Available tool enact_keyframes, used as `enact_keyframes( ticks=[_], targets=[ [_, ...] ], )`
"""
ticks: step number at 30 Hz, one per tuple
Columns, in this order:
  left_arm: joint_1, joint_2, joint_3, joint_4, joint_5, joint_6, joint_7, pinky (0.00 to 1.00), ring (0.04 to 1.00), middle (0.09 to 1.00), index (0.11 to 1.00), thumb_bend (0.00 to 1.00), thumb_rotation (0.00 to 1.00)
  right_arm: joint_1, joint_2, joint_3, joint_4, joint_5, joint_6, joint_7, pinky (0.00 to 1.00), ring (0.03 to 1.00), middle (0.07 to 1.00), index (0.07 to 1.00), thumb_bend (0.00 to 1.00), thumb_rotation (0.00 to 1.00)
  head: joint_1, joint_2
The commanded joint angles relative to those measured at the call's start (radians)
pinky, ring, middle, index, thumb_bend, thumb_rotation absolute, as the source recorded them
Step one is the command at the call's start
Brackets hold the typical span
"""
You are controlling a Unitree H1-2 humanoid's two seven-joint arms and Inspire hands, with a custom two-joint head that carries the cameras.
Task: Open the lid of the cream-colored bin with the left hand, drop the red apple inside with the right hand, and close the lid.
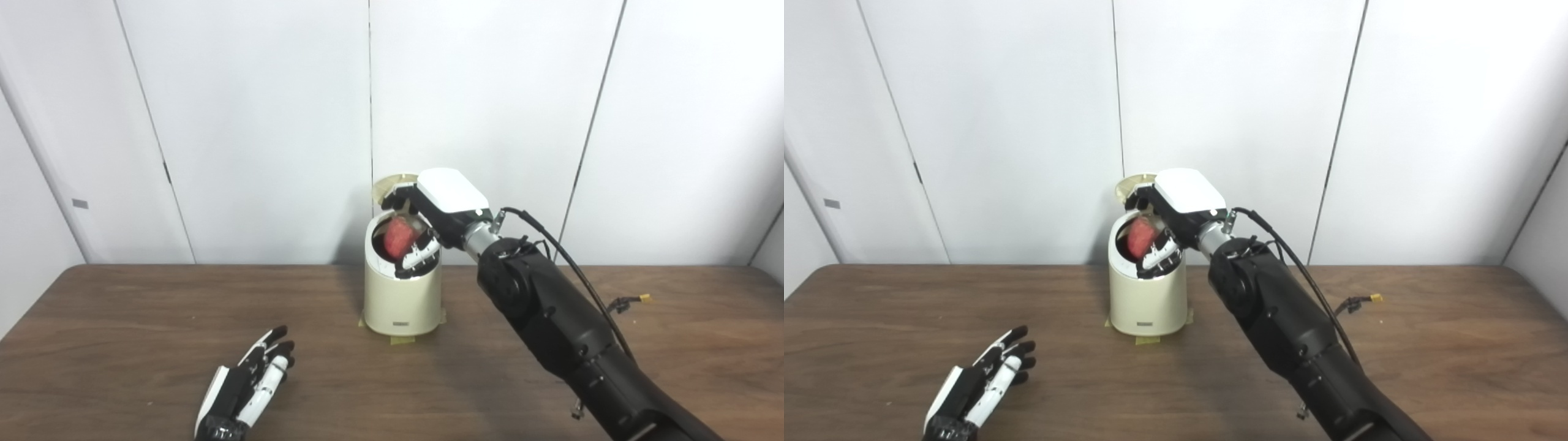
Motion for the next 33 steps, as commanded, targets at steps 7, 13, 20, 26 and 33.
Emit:
enact_keyframes(
  ticks=[7, 13, 20, 26, 33],
  targets=[
    [-0.018, 0.008, -0.008, -0.028, 0.006, -0.010, -0.005, 0.86, 0.849, 0.881, 0.934, 0.31, 0.71, -0.061, -0.011, -0.010, -0.033, -0.005, 0.017, -0.012, 0.59, 0.693, 0.723, 0.695, 0.87, 0.19, 0.001, 0.003],
    [-0.018, 0.007, -0.009, -0.033, 0.011, -0.003, -0.003, 0.85, 0.855, 0.886, 0.935, 0.31, 0.72, -0.062, -0.009, -0.012, -0.033, -0.003, 0.020, -0.012, 0.55, 0.661, 0.699, 0.691, 0.86, 0.17, 0.001, 0.003],
    [-0.019, 0.009, -0.006, -0.034, 0.008, 0.001, -0.005, 0.85, 0.849, 0.882, 0.937, 0.32, 0.72, -0.044, -0.003, -0.052, -0.064, 0.055, 0.004, -0.028, 0.53, 0.643, 0.684, 0.666, 0.82, 0.10, -0.006, 0.010],
    [-0.029, 0.007, 0.006, -0.014, -0.011, -0.008, -0.006, 0.85, 0.852, 0.885, 0.939, 0.30, 0.71, -0.002, 0.000, -0.152, -0.138, 0.181, -0.006, -0.037, 0.49, 0.592, 0.635, 0.622, 0.75, 0.05, -0.011, 0.009],
    [-0.045, 0.009, 0.015, 0.012, -0.024, -0.023, -0.008, 0.84, 0.846, 0.884, 0.937, 0.30, 0.67, 0.066, -0.008, -0.239, -0.293, 0.269, 0.117, 0.030, 0.53, 0.582, 0.607, 0.500, 0.52, 0.14, -0.014, 0.007]
  ],
)
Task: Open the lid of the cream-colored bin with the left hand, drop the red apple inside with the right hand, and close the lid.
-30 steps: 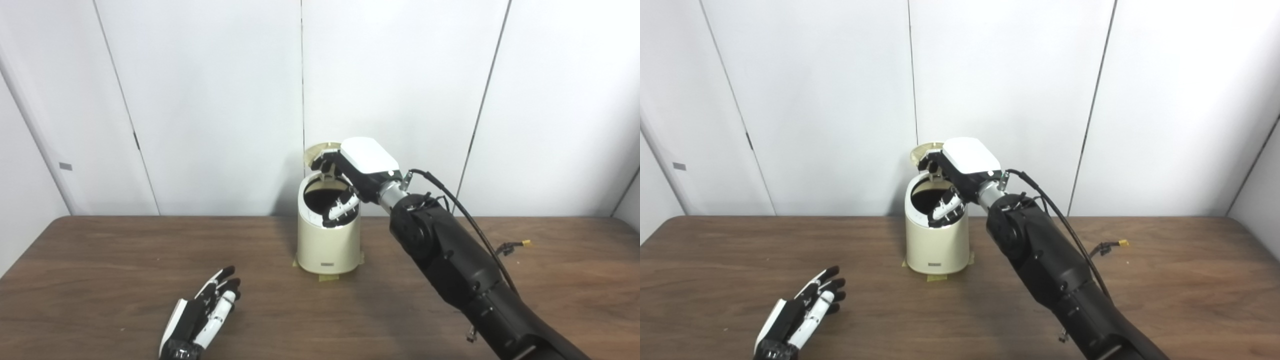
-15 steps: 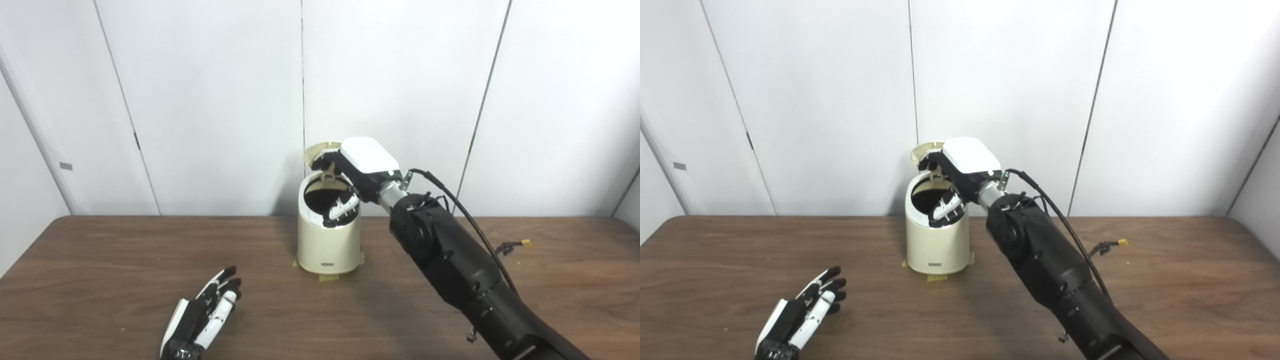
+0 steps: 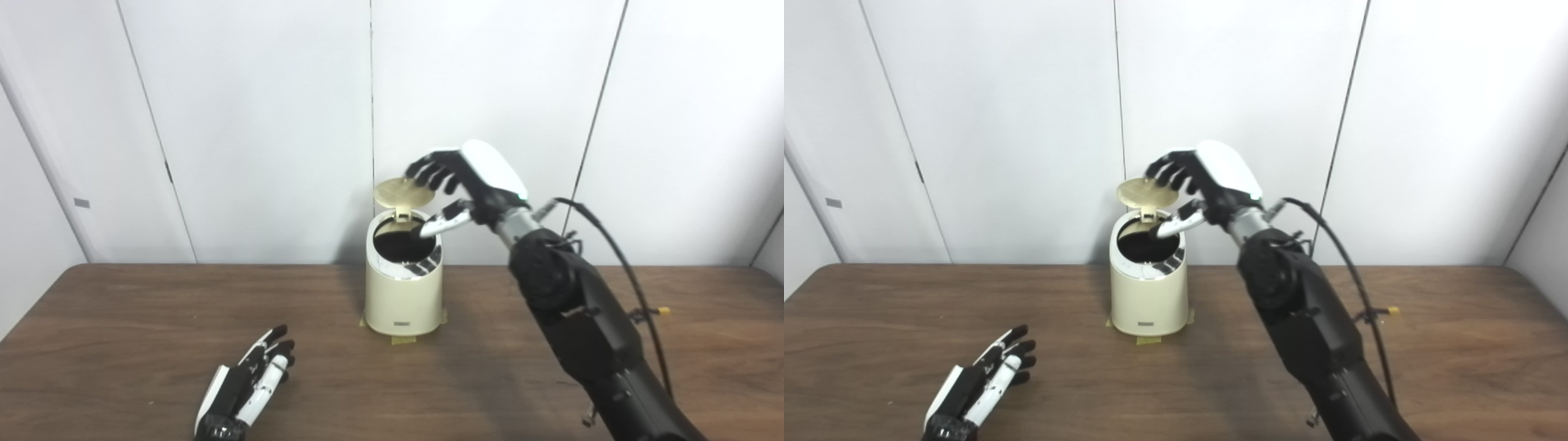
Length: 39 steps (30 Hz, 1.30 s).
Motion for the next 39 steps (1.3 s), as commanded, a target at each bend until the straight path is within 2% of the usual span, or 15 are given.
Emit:
enact_keyframes(
  ticks=[1, 10, 15, 18, 21, 22, 23, 25, 26, 28, 31, 33, 35, 37, 39],
  targets=[
    [-0.037, 0.008, 0.001, 0.003, -0.005, -0.027, 0.001, 0.84, 0.845, 0.884, 0.937, 0.30, 0.67, -0.034, -0.015, -0.020, -0.053, 0.025, 0.012, 0.010, 0.53, 0.582, 0.607, 0.497, 0.52, 0.14, -0.001, 0.002],
    [-0.058, 0.013, 0.015, 0.020, -0.010, -0.030, 0.003, 0.83, 0.843, 0.882, 0.928, 0.30, 0.66, 0.082, -0.045, -0.076, -0.205, 0.102, 0.063, 0.034, 0.49, 0.574, 0.604, 0.494, 0.51, 0.14, -0.001, 0.003],
    [-0.088, 0.025, 0.024, 0.024, -0.010, -0.012, 0.002, 0.86, 0.843, 0.881, 0.927, 0.32, 0.67, 0.186, -0.038, -0.119, -0.294, 0.137, 0.110, 0.029, 0.47, 0.558, 0.603, 0.495, 0.51, 0.15, -0.003, 0.005],
    [-0.123, 0.040, 0.023, 0.039, -0.006, -0.013, -0.004, 0.87, 0.840, 0.874, 0.927, 0.34, 0.70, 0.269, -0.009, -0.165, -0.324, 0.204, 0.094, 0.001, 0.45, 0.534, 0.594, 0.495, 0.50, 0.15, -0.008, 0.006],
    [-0.166, 0.054, 0.020, 0.059, -0.009, -0.019, -0.011, 0.84, 0.829, 0.865, 0.922, 0.33, 0.71, 0.371, 0.040, -0.218, -0.340, 0.290, 0.070, -0.029, 0.50, 0.608, 0.692, 0.498, 0.50, 0.15, -0.009, 0.010],
    [-0.181, 0.054, 0.021, 0.066, -0.016, -0.019, -0.011, 0.84, 0.828, 0.866, 0.922, 0.33, 0.71, 0.404, 0.056, -0.237, -0.340, 0.325, 0.059, -0.035, 0.54, 0.647, 0.737, 0.651, 0.50, 0.26, -0.009, 0.009],
    [-0.198, 0.054, 0.020, 0.071, -0.017, -0.014, -0.010, 0.83, 0.826, 0.864, 0.922, 0.33, 0.70, 0.438, 0.069, -0.251, -0.342, 0.353, 0.049, -0.042, 0.57, 0.683, 0.771, 0.741, 0.49, 0.32, -0.010, 0.011],
    [-0.220, 0.057, 0.018, 0.075, -0.011, -0.005, -0.008, 0.83, 0.820, 0.859, 0.919, 0.33, 0.71, 0.481, 0.085, -0.265, -0.345, 0.385, 0.038, -0.054, 0.64, 0.749, 0.825, 0.832, 0.49, 0.43, -0.013, 0.014],
    [-0.231, 0.061, 0.014, 0.076, -0.005, 0.002, -0.009, 0.84, 0.818, 0.858, 0.919, 0.33, 0.71, 0.502, 0.092, -0.270, -0.346, 0.395, 0.034, -0.060, 0.65, 0.761, 0.834, 0.846, 0.48, 0.45, -0.017, 0.016],
    [-0.259, 0.064, 0.016, 0.086, -0.018, 0.005, -0.018, 0.83, 0.826, 0.866, 0.925, 0.34, 0.74, 0.552, 0.097, -0.284, -0.341, 0.429, 0.017, -0.063, 0.70, 0.818, 0.876, 0.886, 0.48, 0.56, -0.019, 0.018],
    [-0.293, 0.060, 0.024, 0.101, -0.032, 0.002, -0.020, 0.82, 0.838, 0.871, 0.927, 0.37, 0.69, 0.610, 0.102, -0.296, -0.344, 0.467, -0.003, -0.069, 0.77, 0.885, 0.926, 0.920, 0.44, 0.72, -0.020, 0.022],
    [-0.315, 0.061, 0.025, 0.112, -0.025, 0.003, -0.018, 0.80, 0.834, 0.871, 0.915, 0.38, 0.70, 0.638, 0.099, -0.289, -0.337, 0.454, -0.042, -0.085, 0.78, 0.889, 0.928, 0.920, 0.41, 0.74, -0.021, 0.023],
    [-0.347, 0.063, 0.030, 0.128, -0.037, 0.004, -0.026, 0.79, 0.840, 0.876, 0.915, 0.39, 0.69, 0.669, 0.088, -0.266, -0.322, 0.406, -0.100, -0.110, 0.77, 0.881, 0.921, 0.914, 0.43, 0.75, -0.020, 0.027],
    [-0.377, 0.067, 0.027, 0.145, -0.033, -0.002, -0.030, 0.79, 0.846, 0.878, 0.914, 0.41, 0.70, 0.699, 0.081, -0.243, -0.318, 0.363, -0.135, -0.133, 0.76, 0.876, 0.918, 0.915, 0.46, 0.81, -0.020, 0.028],
    [-0.404, 0.075, 0.018, 0.167, -0.020, -0.017, -0.034, 0.81, 0.854, 0.882, 0.913, 0.44, 0.74, 0.719, 0.085, -0.232, -0.315, 0.347, -0.151, -0.150, 0.77, 0.880, 0.922, 0.917, 0.49, 0.87, -0.018, 0.029]
  ],
)
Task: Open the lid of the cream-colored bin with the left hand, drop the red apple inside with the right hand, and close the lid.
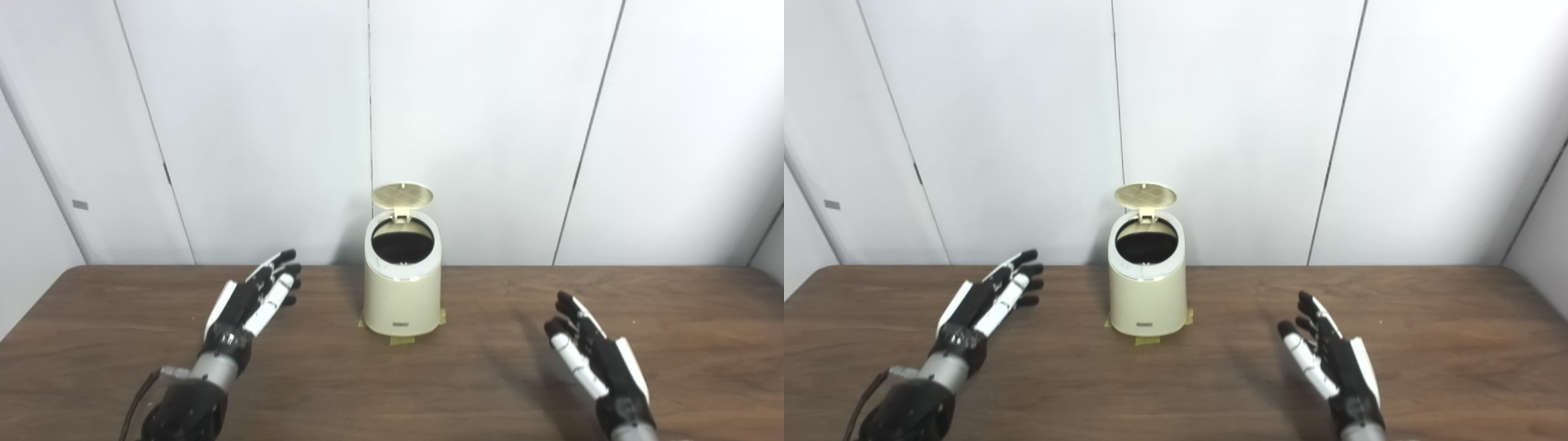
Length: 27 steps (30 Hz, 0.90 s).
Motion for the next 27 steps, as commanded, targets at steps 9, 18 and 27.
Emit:
enact_keyframes(
  ticks=[9, 18, 27],
  targets=[
    [-0.209, 0.033, -0.038, 0.084, 0.019, -0.055, -0.014, 0.90, 0.903, 0.921, 0.931, 0.45, 0.83, 0.017, 0.030, 0.003, -0.001, 0.031, -0.083, -0.051, 0.85, 0.920, 0.938, 0.923, 0.58, 1.00, 0.011, 0.001],
    [-0.389, 0.051, -0.074, 0.247, 0.033, -0.092, -0.035, 0.88, 0.886, 0.903, 0.918, 0.48, 0.83, 0.029, 0.047, 0.002, 0.013, 0.071, -0.091, -0.051, 0.83, 0.913, 0.933, 0.922, 0.56, 1.00, 0.021, -0.007],
    [-0.536, 0.053, -0.116, 0.368, 0.057, -0.083, -0.064, 0.88, 0.890, 0.905, 0.907, 0.46, 0.89, 0.027, 0.080, -0.012, 0.026, 0.174, -0.096, -0.038, 0.87, 0.924, 0.935, 0.927, 0.50, 0.98, 0.028, -0.012]
  ],
)
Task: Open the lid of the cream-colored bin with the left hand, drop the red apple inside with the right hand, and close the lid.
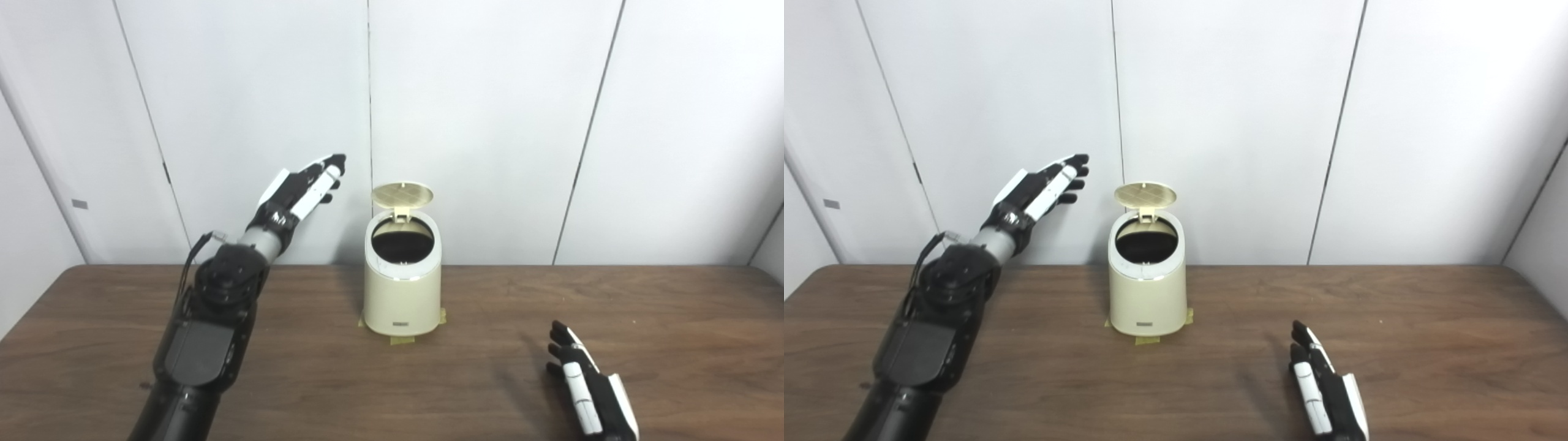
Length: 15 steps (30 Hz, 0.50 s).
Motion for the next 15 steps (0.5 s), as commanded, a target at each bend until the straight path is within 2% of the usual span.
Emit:
enact_keyframes(
  ticks=[1, 5, 8, 11, 15],
  targets=[
    [-0.097, 0.010, -0.011, 0.003, 0.014, -0.023, -0.009, 0.89, 0.891, 0.907, 0.908, 0.46, 0.90, -0.026, 0.007, -0.006, -0.010, 0.027, -0.044, 0.000, 0.87, 0.926, 0.936, 0.927, 0.50, 0.98, -0.001, 0.000],
    [-0.132, 0.006, -0.039, 0.030, 0.029, -0.026, -0.026, 0.88, 0.897, 0.903, 0.909, 0.45, 0.92, -0.025, 0.017, -0.007, -0.007, 0.044, -0.043, -0.003, 0.87, 0.929, 0.938, 0.926, 0.50, 0.98, -0.005, 0.001],
    [-0.151, 0.015, -0.079, 0.047, 0.055, -0.049, -0.051, 0.88, 0.900, 0.905, 0.919, 0.44, 0.99, -0.018, 0.025, -0.008, -0.017, 0.055, -0.031, -0.005, 0.87, 0.926, 0.935, 0.923, 0.49, 0.96, -0.007, 0.003],
    [-0.166, 0.028, -0.129, 0.064, 0.102, -0.096, -0.069, 0.87, 0.893, 0.892, 0.908, 0.43, 0.99, -0.008, 0.027, -0.003, -0.022, 0.039, -0.026, -0.010, 0.88, 0.927, 0.935, 0.923, 0.50, 0.97, -0.009, 0.007],
    [-0.183, 0.032, -0.181, 0.080, 0.157, -0.132, -0.087, 0.89, 0.879, 0.867, 0.872, 0.45, 0.96, 0.006, 0.019, 0.009, -0.019, -0.008, -0.031, -0.021, 0.82, 0.906, 0.926, 0.920, 0.52, 1.00, -0.007, 0.011]
  ],
)
